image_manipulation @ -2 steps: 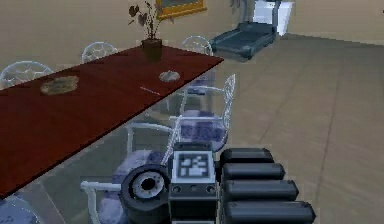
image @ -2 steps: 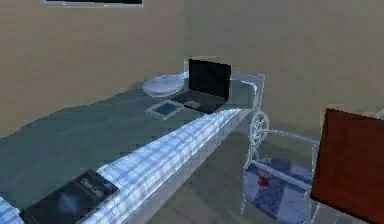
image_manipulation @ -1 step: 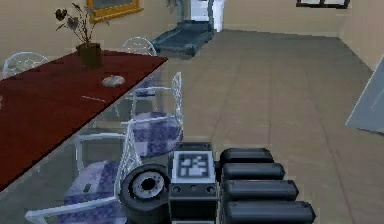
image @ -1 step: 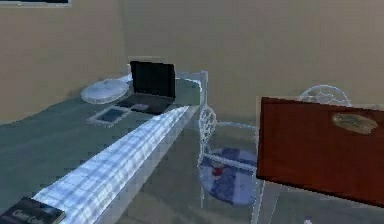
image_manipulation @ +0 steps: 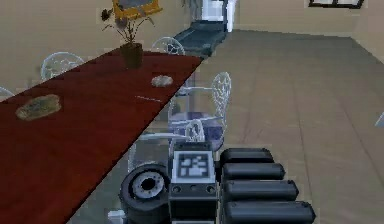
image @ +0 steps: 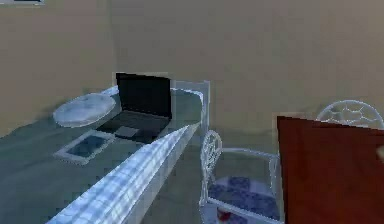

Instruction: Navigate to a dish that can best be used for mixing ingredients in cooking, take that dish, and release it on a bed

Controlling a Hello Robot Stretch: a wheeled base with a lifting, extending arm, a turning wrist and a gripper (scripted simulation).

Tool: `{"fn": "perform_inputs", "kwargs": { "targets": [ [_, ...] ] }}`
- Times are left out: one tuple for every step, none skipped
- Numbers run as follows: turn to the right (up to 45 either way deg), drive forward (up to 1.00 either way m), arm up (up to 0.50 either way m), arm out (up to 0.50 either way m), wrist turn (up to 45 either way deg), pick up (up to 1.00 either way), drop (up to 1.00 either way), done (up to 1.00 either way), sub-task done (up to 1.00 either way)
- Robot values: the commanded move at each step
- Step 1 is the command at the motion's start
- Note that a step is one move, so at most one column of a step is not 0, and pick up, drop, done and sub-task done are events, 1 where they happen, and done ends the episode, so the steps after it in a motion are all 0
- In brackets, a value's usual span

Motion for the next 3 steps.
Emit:
{"fn": "perform_inputs", "kwargs": {
  "targets": [
    [-45.0,0.00,0.00,0.00,0.0,0.00,0.00,0.00,0.00],
    [-45.0,0.00,0.00,0.00,0.0,0.00,0.00,0.00,0.00],
    [-9.0,0.00,0.00,0.00,0.0,0.00,0.00,0.00,0.00]
  ]
}}
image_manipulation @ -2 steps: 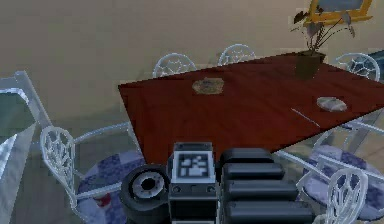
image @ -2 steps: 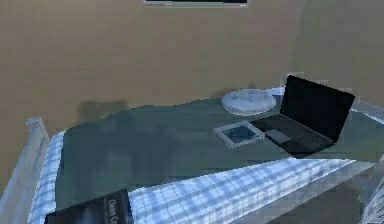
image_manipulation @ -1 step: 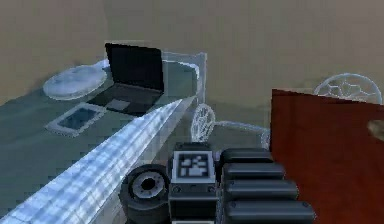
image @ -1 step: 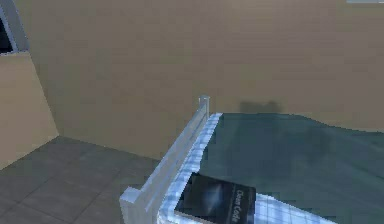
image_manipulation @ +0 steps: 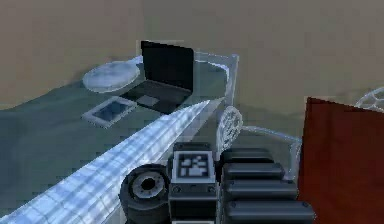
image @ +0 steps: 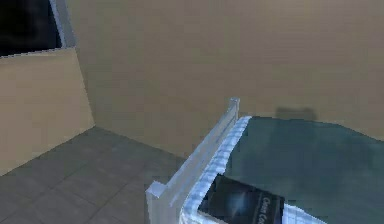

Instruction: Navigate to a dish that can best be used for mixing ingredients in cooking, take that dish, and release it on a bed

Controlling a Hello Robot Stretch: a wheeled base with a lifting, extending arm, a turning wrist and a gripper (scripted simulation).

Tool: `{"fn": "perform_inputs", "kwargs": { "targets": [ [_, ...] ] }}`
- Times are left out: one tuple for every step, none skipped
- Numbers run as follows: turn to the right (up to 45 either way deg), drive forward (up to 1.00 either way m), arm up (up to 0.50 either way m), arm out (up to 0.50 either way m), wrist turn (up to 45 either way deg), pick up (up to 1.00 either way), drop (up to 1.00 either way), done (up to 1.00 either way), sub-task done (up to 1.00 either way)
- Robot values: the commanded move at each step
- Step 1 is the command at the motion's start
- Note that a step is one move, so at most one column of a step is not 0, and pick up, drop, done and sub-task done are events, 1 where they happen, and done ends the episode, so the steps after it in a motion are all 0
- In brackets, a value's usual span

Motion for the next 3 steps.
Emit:
{"fn": "perform_inputs", "kwargs": {
  "targets": [
    [45.0,0.00,0.00,0.00,0.0,0.00,0.00,0.00,0.00],
    [45.0,0.00,0.00,0.00,0.0,0.00,0.00,0.00,0.00],
    [-45.0,0.00,0.00,0.00,0.0,0.00,0.00,0.00,0.00]
  ]
}}
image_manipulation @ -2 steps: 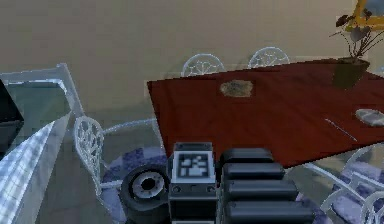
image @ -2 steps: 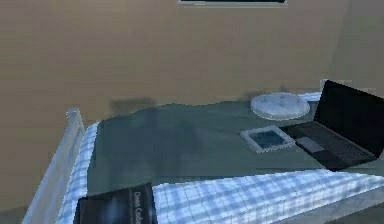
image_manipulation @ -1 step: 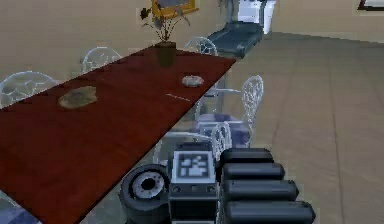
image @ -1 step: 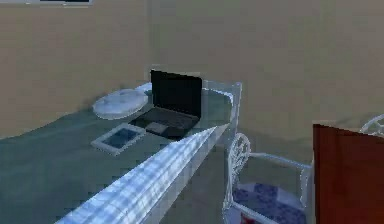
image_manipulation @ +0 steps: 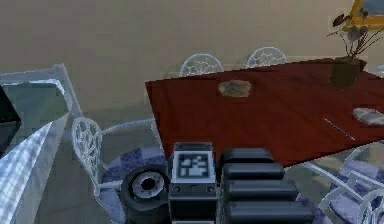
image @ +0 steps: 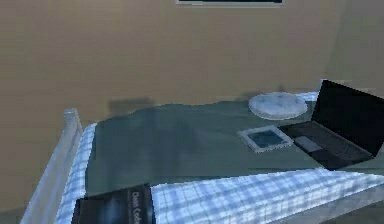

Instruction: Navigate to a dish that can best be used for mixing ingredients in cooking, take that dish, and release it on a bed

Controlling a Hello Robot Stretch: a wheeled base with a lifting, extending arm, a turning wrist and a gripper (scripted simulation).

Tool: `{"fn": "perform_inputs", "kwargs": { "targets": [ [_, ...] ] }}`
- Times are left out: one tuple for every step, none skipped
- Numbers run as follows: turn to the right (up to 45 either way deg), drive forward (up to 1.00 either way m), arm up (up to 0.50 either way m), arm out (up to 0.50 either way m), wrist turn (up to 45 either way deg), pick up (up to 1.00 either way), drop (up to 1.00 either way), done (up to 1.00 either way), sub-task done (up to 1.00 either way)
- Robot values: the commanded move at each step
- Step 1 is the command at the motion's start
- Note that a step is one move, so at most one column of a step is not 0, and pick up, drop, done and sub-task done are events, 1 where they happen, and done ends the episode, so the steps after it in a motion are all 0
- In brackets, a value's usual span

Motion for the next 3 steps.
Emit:
{"fn": "perform_inputs", "kwargs": {
  "targets": [
    [-30.0,0.00,0.00,0.00,0.0,0.00,0.00,0.00,0.00],
    [-3.0,0.00,0.00,0.00,0.0,0.00,0.00,0.00,0.00],
    [45.0,0.00,0.00,0.00,0.0,0.00,0.00,0.00,0.00]
  ]
}}
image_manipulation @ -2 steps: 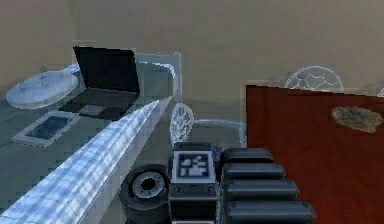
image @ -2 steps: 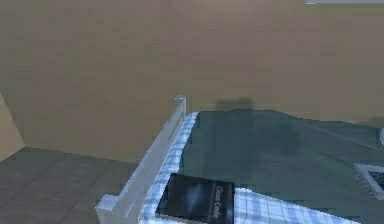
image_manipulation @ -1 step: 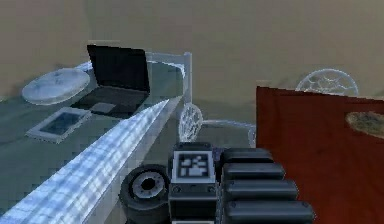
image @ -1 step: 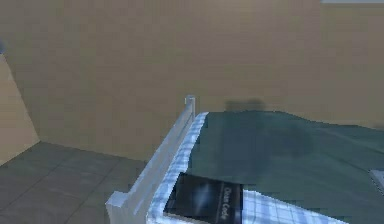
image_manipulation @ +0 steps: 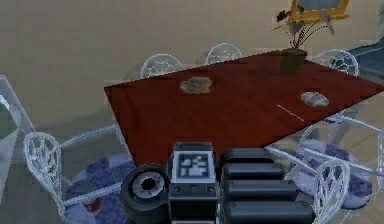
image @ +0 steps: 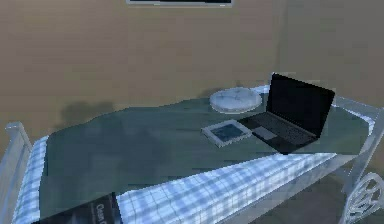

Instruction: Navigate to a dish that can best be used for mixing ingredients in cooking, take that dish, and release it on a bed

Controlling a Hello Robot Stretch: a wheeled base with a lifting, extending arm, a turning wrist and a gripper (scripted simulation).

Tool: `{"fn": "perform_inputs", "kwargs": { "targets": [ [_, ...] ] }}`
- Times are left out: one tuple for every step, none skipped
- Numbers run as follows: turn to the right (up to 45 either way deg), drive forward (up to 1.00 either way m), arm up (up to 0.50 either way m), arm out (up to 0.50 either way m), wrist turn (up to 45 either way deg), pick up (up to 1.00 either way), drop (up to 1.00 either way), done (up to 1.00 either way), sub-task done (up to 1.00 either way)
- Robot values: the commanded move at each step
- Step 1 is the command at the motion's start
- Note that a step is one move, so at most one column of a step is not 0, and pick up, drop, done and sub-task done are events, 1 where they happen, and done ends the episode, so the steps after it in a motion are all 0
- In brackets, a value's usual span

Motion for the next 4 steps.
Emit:
{"fn": "perform_inputs", "kwargs": {
  "targets": [
    [24.0,0.00,0.00,0.00,0.0,0.00,0.00,0.00,0.00],
    [-45.0,0.00,0.00,0.00,0.0,0.00,0.00,0.00,0.00],
    [-15.0,0.00,0.00,0.00,0.0,0.00,0.00,0.00,0.00],
    [27.0,0.00,0.00,0.00,0.0,0.00,0.00,0.00,0.00]
  ]
}}
